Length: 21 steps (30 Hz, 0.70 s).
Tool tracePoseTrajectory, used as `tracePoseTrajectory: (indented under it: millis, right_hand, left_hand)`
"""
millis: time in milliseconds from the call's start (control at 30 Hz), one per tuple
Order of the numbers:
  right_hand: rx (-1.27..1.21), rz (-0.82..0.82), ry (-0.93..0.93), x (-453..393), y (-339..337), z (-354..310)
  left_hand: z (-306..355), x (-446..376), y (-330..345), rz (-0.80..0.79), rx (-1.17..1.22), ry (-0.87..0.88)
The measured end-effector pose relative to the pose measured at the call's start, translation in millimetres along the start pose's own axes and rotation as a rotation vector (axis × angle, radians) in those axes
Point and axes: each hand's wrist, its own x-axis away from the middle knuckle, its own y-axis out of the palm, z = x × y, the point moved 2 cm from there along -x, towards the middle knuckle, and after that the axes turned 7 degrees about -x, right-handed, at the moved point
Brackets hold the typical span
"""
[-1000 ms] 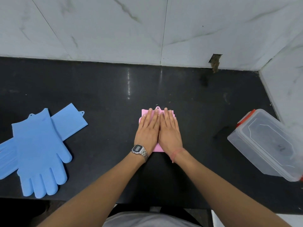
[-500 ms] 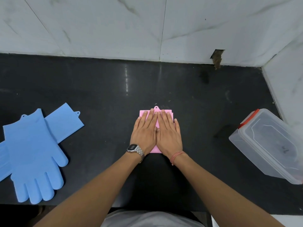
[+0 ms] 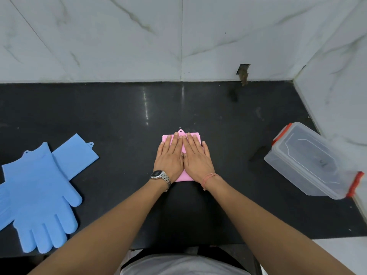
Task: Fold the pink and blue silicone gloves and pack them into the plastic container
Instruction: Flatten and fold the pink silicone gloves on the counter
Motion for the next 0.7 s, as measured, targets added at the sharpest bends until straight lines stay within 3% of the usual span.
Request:
tracePoseTrajectory:
  millis: [333, 700]
  right_hand:
    - [0.032, 0.007, -0.004, 42.9, -15.5, 22.0]
    - [-0.02, 0.201, 0.159, 76.9, -81.9, 78.2]
  left_hand:
    - [26.7, 3.8, -18.9, 0.003, -0.134, 0.091]
    - [121.1, -10.3, -48.1, 0.096, -0.044, 0.264]
